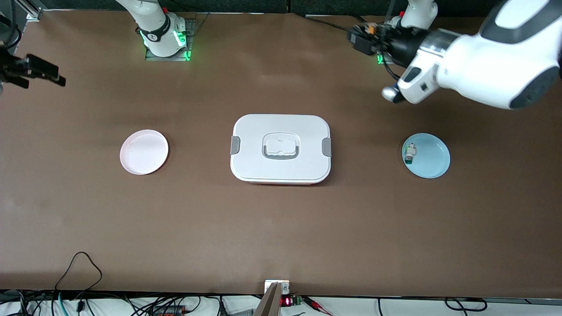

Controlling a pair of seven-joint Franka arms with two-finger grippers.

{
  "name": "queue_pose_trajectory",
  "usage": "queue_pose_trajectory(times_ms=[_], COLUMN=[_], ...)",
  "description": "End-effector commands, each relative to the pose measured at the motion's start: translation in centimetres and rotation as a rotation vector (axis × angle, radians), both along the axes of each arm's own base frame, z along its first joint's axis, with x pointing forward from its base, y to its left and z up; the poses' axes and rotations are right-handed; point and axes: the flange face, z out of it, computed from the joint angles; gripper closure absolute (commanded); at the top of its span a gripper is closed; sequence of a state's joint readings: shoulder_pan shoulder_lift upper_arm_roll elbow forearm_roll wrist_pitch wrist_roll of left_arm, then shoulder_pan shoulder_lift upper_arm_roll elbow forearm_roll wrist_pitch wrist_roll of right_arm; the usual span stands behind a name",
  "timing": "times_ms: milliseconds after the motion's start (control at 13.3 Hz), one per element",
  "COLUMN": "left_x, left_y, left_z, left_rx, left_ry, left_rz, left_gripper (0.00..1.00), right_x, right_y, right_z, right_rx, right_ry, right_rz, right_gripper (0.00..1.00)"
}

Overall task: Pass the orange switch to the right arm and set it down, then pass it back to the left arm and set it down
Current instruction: 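Lift the switch with the left gripper while the right gripper reaches in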

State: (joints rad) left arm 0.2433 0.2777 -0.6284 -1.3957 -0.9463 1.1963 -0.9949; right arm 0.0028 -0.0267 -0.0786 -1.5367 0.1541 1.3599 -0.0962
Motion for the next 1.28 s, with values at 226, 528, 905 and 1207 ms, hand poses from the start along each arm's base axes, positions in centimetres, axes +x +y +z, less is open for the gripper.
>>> queue_pose_trajectory(times_ms=[226, 528, 905, 1207], left_x=[2.8, 4.1, 4.1, 4.4], left_y=[-6.5, -11.5, -13.7, -13.4], left_z=[0.8, -1.9, -3.0, -2.9], left_rx=[-0.091, -0.106, -0.112, -0.11], left_ry=[0.215, 0.318, 0.321, 0.327], left_rz=[0.313, 0.46, 0.503, 0.512], left_gripper=[0.89, 0.9, 0.9, 0.9], right_x=[3.3, 4.7, 4.3, 3.4], right_y=[3.3, 6.1, 10.4, 13.6], right_z=[-2.2, -5.8, -9.7, -12.9], right_rx=[0.386, 0.646, 0.905, 1.135], right_ry=[-0.003, 0.043, 0.052, 0.035], right_rz=[-0.021, -0.052, -0.083, -0.04], right_gripper=[0.0, 0.0, 0.0, 0.0])
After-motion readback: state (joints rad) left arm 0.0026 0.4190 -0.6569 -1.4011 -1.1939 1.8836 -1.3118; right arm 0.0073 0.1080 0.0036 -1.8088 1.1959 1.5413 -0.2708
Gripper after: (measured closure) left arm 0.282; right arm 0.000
